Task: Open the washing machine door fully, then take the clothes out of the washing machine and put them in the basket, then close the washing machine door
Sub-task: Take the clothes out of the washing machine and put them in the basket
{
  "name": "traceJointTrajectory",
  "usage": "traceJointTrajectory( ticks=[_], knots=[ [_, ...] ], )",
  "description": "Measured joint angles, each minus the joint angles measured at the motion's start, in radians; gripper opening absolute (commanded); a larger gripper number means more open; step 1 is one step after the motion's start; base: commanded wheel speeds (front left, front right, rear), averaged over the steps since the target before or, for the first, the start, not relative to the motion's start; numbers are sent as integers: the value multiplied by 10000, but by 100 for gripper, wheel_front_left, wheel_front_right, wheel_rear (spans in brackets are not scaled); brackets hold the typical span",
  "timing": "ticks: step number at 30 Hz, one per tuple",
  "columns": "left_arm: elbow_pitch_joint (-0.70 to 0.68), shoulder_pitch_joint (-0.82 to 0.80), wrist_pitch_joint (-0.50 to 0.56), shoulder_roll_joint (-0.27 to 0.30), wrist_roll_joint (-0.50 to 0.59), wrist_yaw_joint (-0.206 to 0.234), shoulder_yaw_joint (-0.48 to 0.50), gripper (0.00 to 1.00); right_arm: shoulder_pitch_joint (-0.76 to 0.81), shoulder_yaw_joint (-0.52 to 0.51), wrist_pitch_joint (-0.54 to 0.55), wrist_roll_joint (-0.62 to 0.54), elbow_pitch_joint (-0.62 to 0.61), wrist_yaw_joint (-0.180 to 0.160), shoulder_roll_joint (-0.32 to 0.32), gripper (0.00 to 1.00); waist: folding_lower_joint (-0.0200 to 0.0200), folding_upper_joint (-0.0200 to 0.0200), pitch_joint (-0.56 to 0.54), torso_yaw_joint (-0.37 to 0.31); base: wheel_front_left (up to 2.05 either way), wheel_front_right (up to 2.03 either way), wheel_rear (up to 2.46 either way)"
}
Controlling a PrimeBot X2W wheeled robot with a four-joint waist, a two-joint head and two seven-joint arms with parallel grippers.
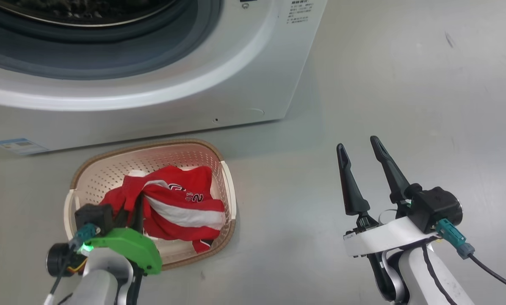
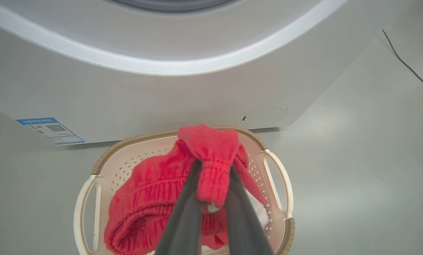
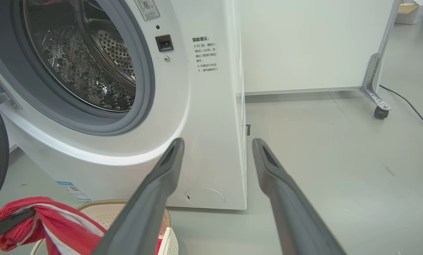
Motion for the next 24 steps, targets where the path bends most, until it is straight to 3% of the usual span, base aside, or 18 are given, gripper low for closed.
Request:
traceJointTrajectory(
  ticks=[9,17,24],
  knots=[
    [1267,-1383,589,105,-38,-56,8,0,-591,410,0,134,-313,-13,-8,100,0,0,1118,-255,0,0,0],
    [2366,-2504,1312,662,196,-330,-71,0,-1360,767,0,426,-623,-15,-19,100,0,0,2189,-665,0,0,0],
    [3411,-3222,1559,688,-52,-527,163,0,-1828,803,0,564,-629,-105,-19,100,2,0,2957,-1125,0,0,0]
  ],
)
